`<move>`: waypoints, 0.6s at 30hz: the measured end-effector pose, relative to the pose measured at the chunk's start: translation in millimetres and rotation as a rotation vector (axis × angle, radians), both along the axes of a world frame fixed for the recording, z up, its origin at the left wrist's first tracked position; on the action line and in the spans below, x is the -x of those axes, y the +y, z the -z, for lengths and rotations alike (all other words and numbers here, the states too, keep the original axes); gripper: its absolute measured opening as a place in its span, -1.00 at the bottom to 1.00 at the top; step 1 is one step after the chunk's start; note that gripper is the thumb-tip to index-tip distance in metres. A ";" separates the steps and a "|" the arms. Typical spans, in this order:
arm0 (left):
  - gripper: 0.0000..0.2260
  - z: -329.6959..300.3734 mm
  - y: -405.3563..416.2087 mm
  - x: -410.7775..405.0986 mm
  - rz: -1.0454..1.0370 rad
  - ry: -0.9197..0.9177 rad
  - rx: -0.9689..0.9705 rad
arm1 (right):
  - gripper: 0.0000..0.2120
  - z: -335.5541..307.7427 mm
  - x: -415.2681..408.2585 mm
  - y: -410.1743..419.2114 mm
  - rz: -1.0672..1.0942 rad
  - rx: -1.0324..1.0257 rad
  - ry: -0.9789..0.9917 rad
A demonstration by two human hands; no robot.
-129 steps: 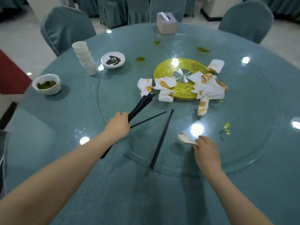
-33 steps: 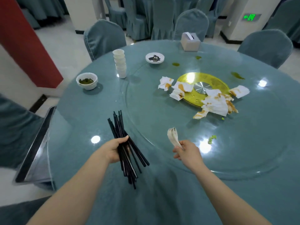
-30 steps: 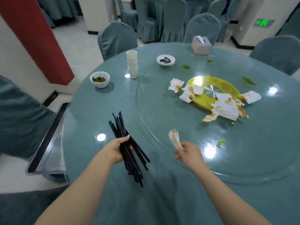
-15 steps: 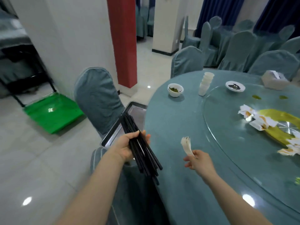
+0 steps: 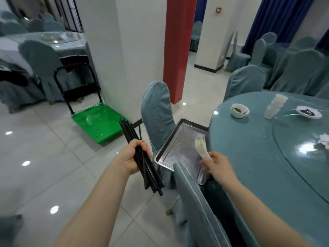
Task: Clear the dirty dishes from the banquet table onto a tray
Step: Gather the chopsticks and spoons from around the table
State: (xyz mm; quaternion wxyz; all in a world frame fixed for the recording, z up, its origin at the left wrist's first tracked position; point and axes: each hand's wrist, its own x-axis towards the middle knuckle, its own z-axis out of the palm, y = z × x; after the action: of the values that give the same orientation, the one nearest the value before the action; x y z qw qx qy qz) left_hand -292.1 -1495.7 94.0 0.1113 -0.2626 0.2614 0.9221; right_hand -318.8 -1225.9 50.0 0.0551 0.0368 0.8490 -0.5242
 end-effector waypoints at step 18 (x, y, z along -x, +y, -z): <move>-0.82 11.7 -142.2 171.2 -0.137 -0.107 0.175 | -0.95 7.8 191.3 -118.6 -0.127 -0.190 0.080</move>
State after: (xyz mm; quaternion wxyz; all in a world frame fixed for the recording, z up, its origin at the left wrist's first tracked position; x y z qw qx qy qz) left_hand -463.3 -1637.9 82.3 0.0386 -0.3371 0.3160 0.8860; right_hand -510.1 -1344.5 42.2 0.0504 -0.0330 0.8969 -0.4381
